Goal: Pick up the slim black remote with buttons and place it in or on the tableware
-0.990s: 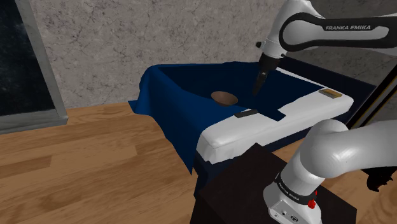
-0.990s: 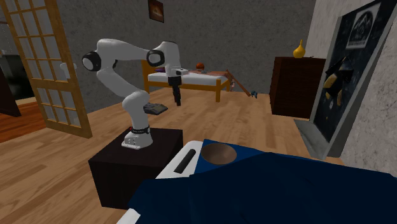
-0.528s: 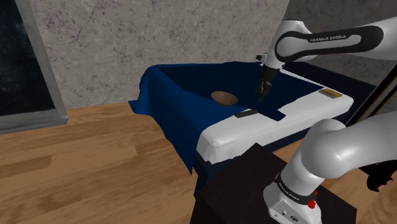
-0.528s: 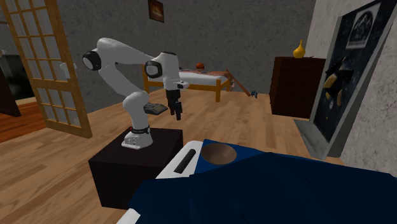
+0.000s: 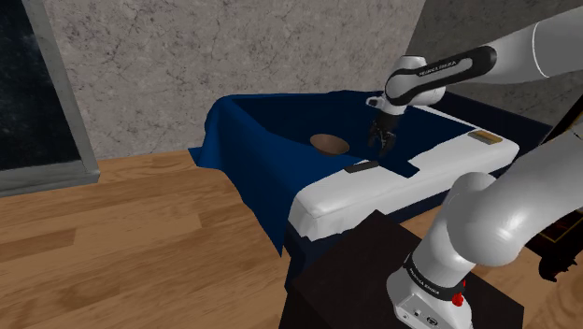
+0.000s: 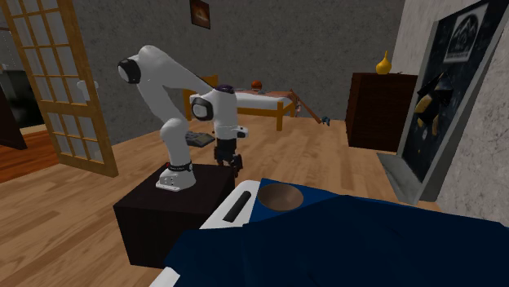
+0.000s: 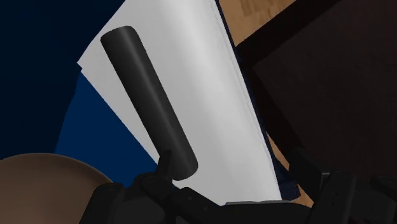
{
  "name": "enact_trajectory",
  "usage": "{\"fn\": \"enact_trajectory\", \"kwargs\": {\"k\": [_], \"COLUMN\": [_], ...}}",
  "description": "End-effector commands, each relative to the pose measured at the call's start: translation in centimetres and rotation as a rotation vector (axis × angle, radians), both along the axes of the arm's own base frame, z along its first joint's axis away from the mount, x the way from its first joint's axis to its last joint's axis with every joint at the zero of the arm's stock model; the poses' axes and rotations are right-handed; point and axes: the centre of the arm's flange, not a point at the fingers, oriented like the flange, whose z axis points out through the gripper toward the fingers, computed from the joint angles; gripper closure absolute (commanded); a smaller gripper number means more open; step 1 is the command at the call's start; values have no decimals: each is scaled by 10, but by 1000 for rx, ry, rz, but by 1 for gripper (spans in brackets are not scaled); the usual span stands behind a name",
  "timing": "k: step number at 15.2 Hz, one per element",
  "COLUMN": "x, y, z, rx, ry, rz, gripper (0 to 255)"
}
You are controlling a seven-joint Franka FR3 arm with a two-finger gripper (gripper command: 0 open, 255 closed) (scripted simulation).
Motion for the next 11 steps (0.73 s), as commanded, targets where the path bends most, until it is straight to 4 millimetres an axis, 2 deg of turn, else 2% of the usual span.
{"fn": "enact_trajectory", "kwargs": {"k": [1,7,11], "x": [13,55,59], "y": [-20,-68,-72], "z": [-14,-67,-88], "rx": [0,12,13], "ry": [15,58,63], "rz": [81,300,322], "gripper": [0,0,0]}}
